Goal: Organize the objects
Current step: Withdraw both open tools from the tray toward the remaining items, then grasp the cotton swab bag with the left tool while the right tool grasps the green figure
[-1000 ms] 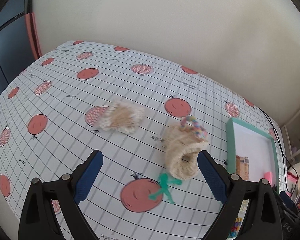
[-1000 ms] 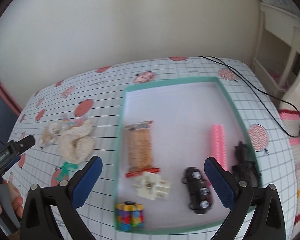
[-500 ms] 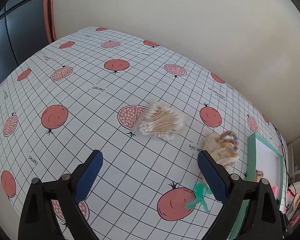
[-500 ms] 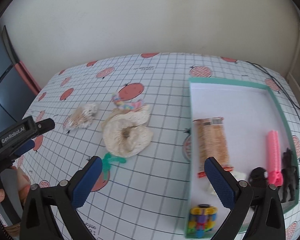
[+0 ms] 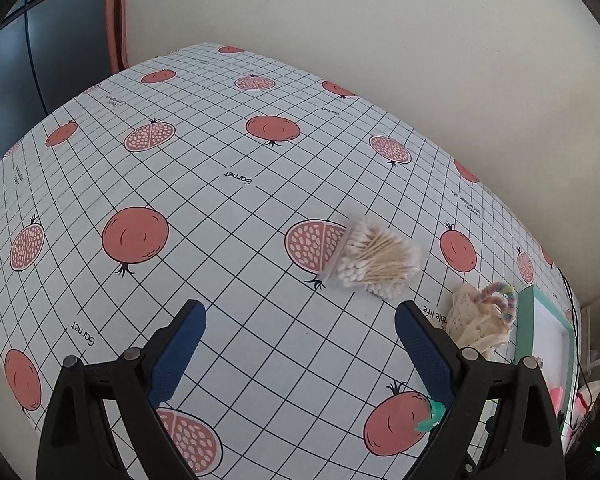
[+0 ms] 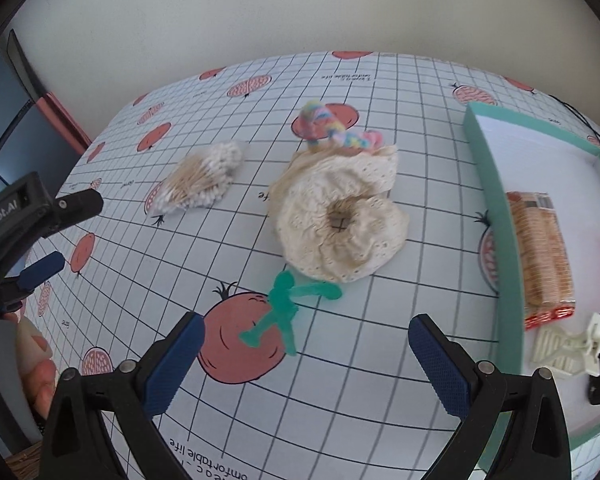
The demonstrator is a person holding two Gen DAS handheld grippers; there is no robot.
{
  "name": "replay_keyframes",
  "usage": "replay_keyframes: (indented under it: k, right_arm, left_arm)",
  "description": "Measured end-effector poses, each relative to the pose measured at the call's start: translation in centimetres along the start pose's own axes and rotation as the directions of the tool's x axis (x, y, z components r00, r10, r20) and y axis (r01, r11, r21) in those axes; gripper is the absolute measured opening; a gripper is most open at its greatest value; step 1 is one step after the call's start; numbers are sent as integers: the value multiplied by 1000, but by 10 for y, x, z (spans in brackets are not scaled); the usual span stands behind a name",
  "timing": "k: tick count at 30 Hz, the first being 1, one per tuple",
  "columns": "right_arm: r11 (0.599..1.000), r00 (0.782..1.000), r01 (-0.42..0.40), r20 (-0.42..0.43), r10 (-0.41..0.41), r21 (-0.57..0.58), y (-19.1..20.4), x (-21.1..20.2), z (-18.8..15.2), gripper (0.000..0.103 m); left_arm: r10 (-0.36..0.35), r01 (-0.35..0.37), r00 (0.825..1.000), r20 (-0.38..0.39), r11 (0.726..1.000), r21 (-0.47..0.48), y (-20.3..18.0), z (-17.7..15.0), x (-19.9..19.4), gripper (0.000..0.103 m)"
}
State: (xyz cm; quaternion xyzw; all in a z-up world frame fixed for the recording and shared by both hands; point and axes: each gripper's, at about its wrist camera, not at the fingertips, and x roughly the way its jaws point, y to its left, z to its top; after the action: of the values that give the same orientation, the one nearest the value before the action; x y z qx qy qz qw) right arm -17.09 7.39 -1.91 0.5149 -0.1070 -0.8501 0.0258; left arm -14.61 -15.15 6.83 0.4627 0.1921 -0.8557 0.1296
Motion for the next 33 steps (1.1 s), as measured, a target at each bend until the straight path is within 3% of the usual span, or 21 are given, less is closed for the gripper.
replay_keyframes:
  k: [7, 12, 29, 33]
  right_arm:
    - [998, 998, 53, -15, -53, -30, 9, 14, -1, 93]
    - [995, 996, 91, -16, -92, -46, 8, 16, -1, 77]
    - [996, 999, 43, -15, -44, -78, 12, 16, 4, 38]
    - [996, 999, 38, -12, -39, -85, 12, 17, 6, 38]
  left_arm:
    - [-10, 10, 1000, -5, 1000, -16, 6, 1, 4, 96]
    - [-22, 22, 1000, -9, 1000, -23, 7, 2, 7, 96]
    - [-88, 88, 996, -29, 996, -6, -5, 6, 23, 96]
    - [-99, 99, 995, -30, 995, -6, -8, 12, 34, 96]
